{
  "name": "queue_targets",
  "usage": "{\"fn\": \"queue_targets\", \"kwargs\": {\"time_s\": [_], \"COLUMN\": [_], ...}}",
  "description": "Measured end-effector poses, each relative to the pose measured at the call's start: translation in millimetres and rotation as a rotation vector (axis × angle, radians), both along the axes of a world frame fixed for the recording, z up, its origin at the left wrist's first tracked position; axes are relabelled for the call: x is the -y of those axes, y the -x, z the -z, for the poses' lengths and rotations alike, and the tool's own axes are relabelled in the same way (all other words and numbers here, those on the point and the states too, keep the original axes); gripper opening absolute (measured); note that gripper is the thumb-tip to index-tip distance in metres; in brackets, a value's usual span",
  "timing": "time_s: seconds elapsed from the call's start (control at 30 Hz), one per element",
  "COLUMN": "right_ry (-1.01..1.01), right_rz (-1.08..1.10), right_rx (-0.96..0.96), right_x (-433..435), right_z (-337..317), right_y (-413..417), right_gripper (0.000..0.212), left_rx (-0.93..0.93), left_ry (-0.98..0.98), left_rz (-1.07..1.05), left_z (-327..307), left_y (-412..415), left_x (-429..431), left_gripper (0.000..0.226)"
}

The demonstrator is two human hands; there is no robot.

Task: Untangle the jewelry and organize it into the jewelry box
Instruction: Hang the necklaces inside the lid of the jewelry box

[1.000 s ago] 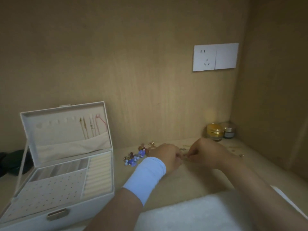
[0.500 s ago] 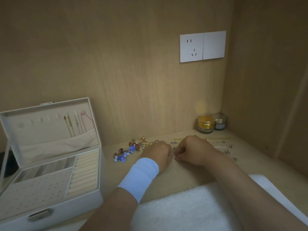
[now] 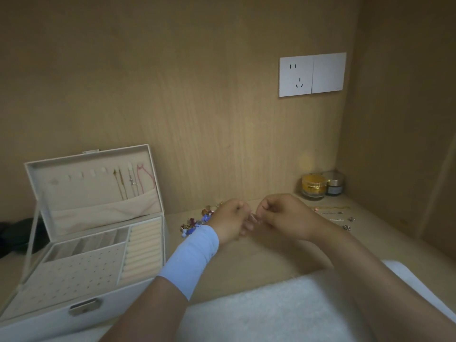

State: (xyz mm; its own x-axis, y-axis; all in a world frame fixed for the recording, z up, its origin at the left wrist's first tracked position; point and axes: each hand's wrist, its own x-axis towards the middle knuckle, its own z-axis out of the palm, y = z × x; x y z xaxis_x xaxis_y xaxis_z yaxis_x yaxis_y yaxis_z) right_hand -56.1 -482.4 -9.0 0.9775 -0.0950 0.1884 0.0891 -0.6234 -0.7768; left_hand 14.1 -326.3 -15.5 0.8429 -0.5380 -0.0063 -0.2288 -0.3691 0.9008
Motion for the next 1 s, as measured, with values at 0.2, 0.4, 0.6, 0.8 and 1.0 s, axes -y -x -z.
{"fn": "queue_targets", "kwargs": {"time_s": [0.2,0.4,0.6,0.8,1.0], "right_ry": [-0.281,-0.328,-0.387,-0.407,-0.47], "right_rz": [-0.114,-0.282,-0.409,-0.447,-0.418], "right_rx": [0.011,0.042,0.098,0.106,0.082], "right_x": [-34,-86,-148,-209,-240], "right_z": [-33,-77,-116,-127,-114], "right_y": [-5,-24,-52,-87,-116], "right_gripper": [0.012,0.017,0.02,0.022,0.022], "left_rx": [-0.15,-0.121,-0.07,0.025,-0.035], "left_ry": [0.319,0.422,0.51,0.327,0.28], "left_rz": [0.083,0.131,0.107,0.035,0.045], "left_z": [-36,-79,-111,-111,-110], "left_y": [0,-12,-26,-48,-61], "left_x": [-43,-114,-182,-245,-286], "left_gripper": [0.023,0.015,0.01,0.022,0.018]}}
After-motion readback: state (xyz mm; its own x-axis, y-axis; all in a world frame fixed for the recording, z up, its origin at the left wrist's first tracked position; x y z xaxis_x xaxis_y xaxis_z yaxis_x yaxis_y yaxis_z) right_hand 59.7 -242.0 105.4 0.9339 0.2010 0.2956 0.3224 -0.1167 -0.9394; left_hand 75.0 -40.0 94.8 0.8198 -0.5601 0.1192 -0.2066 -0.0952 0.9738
